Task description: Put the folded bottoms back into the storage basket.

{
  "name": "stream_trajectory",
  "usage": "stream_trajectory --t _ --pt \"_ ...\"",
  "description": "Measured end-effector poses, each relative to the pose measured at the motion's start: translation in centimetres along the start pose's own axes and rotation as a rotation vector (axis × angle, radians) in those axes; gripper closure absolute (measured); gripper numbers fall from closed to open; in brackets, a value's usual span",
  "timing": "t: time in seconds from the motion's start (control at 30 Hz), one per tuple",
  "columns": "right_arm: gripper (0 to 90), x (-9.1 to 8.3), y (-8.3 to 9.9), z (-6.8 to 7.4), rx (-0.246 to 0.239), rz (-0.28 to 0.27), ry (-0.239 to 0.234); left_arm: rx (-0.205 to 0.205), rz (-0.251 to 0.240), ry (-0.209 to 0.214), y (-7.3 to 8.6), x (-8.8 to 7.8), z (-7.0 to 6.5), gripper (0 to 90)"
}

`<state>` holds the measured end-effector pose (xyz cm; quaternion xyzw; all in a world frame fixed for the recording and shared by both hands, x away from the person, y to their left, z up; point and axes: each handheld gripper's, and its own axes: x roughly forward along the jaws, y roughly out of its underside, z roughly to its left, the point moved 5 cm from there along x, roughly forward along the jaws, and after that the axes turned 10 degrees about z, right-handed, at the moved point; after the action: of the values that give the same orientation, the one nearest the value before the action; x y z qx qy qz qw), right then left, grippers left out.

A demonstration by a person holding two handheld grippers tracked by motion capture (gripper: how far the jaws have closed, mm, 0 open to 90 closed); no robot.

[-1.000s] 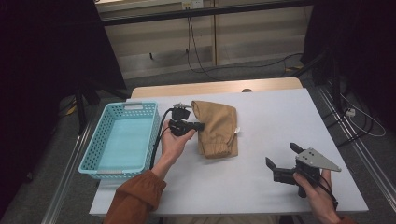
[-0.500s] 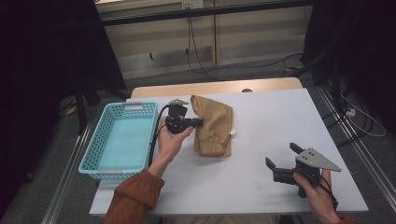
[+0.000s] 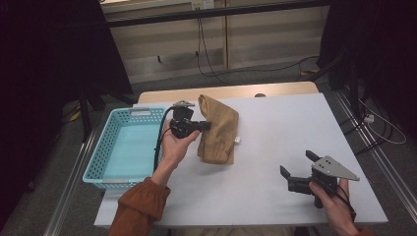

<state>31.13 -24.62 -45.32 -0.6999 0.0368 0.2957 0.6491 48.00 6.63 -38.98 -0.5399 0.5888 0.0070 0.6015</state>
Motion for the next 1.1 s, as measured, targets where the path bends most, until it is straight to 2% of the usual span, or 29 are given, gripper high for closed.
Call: stream_trajectory --t 0.23,0.73,0.93,1.0,1.1 --pt "0.7 -0.1 0.0 0.0 -0.001 0.001 -0.003 0.016 -0.012 -0.020 -0.3 -1.0 -0.2 86.4" --pt "0.7 0.1 0.0 0.1 -0.006 0.003 -0.009 0.025 -0.048 -0.017 -1.0 -3.4 -0.4 86.5" --pt "0.7 0.0 0.0 0.1 -0.006 0.000 -0.005 0.042 -0.058 -0.017 -1.3 -4.5 -0.7 86.5" --pt "0.7 0.0 0.0 0.2 -0.011 0.000 -0.004 0.055 -0.080 -0.037 -1.4 -4.9 -0.9 86.5" --pt "0.7 0.0 -0.1 0.2 -0.015 -0.002 -0.006 0.067 -0.084 -0.039 -1.5 -5.1 -1.2 86.5"
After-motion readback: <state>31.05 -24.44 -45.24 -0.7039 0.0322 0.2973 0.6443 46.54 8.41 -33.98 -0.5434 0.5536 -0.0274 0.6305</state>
